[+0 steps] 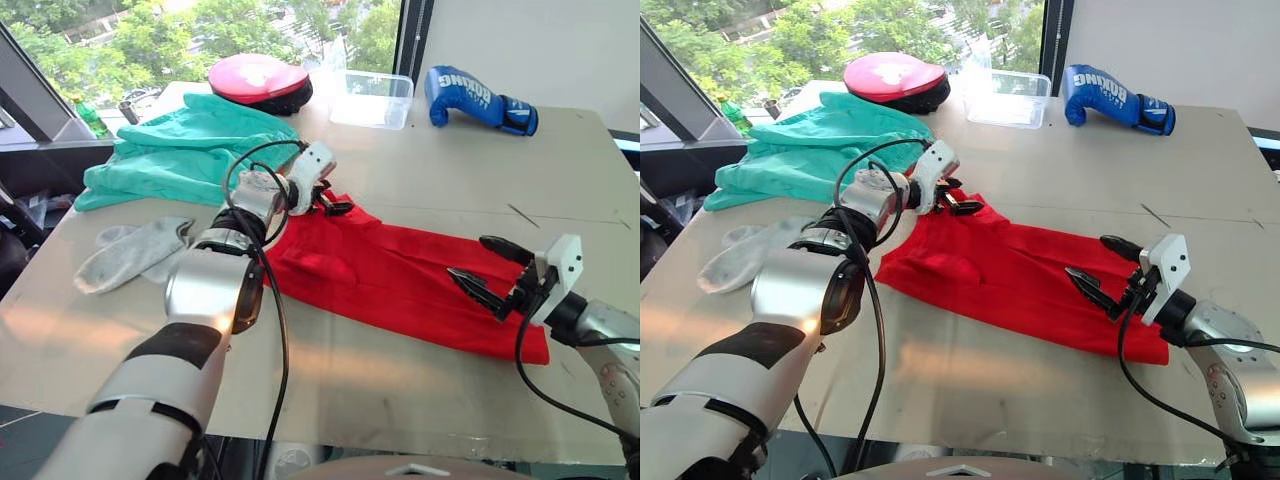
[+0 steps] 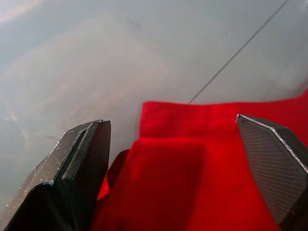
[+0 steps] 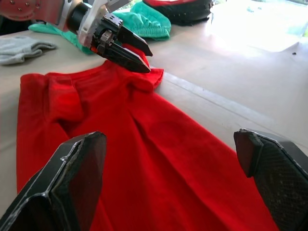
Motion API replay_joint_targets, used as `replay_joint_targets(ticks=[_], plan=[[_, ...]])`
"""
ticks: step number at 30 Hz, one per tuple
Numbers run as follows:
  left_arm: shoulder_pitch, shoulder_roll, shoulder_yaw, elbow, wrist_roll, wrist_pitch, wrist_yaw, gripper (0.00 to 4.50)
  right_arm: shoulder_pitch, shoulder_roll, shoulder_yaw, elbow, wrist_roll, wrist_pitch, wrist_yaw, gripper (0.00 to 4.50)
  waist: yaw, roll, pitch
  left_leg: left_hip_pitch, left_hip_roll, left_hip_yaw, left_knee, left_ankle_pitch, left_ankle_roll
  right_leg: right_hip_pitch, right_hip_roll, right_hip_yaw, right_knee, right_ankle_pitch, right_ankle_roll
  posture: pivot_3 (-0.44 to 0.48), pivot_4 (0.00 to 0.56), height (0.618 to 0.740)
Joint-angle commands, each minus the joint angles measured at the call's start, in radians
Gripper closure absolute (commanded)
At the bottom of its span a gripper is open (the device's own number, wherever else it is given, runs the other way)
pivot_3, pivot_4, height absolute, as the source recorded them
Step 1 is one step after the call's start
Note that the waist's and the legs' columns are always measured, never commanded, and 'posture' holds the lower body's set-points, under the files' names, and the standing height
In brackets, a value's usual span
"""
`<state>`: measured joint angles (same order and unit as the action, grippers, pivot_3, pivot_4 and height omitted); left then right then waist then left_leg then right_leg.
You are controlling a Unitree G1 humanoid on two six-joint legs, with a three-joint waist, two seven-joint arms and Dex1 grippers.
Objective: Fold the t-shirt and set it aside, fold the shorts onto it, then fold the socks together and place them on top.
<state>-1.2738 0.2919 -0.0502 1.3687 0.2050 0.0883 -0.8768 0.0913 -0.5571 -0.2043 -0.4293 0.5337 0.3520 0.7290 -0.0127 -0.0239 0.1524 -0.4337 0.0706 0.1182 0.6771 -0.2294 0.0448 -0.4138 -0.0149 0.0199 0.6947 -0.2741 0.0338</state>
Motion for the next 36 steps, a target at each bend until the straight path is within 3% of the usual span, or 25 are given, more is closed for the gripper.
replay_joint_targets(ticks=[1,3,9,16,22,28,36], plan=[[-0.004,-0.01,-0.032,0.0,0.044,0.0,0.018,0.88,0.024,0.012,-0.027,-0.039,-0.001,-0.04,-0.013,0.0,0.0,0.0,0.0,0.0,0.0,0.0,0.0,0.0,0.0,0.0,0.0,0.0,0.0,0.0,0.0,0.0,0.15,0.735],[0.001,-0.019,-0.034,0.002,0.052,0.0,0.038,1.92,0.045,0.019,-0.03,-0.048,-0.004,-0.05,-0.019,0.0,0.0,0.0,0.0,0.0,0.0,0.0,0.0,0.0,0.0,0.0,0.0,0.0,0.0,0.0,0.0,0.0,0.15,0.735],[0.016,-0.036,-0.033,0.004,0.062,-0.018,0.071,4.47,0.091,0.031,-0.034,-0.07,-0.004,-0.07,-0.033,0.0,0.0,0.0,0.0,0.0,0.0,0.0,0.0,0.0,0.0,0.0,0.0,0.0,0.0,0.0,0.0,0.0,0.15,0.735],[0.01,-0.041,0.072,-0.009,-0.027,-0.151,0.099,4.47,0.103,0.031,-0.03,-0.097,-0.001,-0.061,-0.056,0.0,0.003,0.0,0.0,0.0,-0.001,0.0,0.0,0.0,0.0,0.0,-0.001,0.0,0.0,0.0,0.0,0.0,0.15,0.735],[0.012,-0.004,0.18,-0.029,-0.127,-0.279,-0.024,4.47,0.121,0.023,-0.041,-0.105,0.005,-0.057,-0.056,0.0,0.0,0.0,0.0,0.0,0.0,0.0,0.0,0.0,0.0,0.0,-0.001,0.0,0.0,0.0,0.0,0.0,0.15,0.735],[0.051,0.049,0.144,-0.042,-0.096,-0.415,-0.089,4.47,0.116,0.036,-0.014,-0.113,0.009,-0.046,-0.069,0.0,-0.001,0.0,0.0,0.001,0.0,0.0,0.0,0.0,0.0,0.0,0.0,0.0,0.0,0.0,0.0,0.0,0.15,0.735],[0.116,0.085,0.103,-0.056,-0.073,-0.527,-0.083,4.47,0.11,0.047,0.028,-0.127,0.013,-0.03,-0.075,0.0,0.001,0.0,0.0,0.0,0.0,0.0,0.0,0.0,0.0,0.0,-0.001,0.0,0.0,0.0,0.0,0.0,0.15,0.735]])
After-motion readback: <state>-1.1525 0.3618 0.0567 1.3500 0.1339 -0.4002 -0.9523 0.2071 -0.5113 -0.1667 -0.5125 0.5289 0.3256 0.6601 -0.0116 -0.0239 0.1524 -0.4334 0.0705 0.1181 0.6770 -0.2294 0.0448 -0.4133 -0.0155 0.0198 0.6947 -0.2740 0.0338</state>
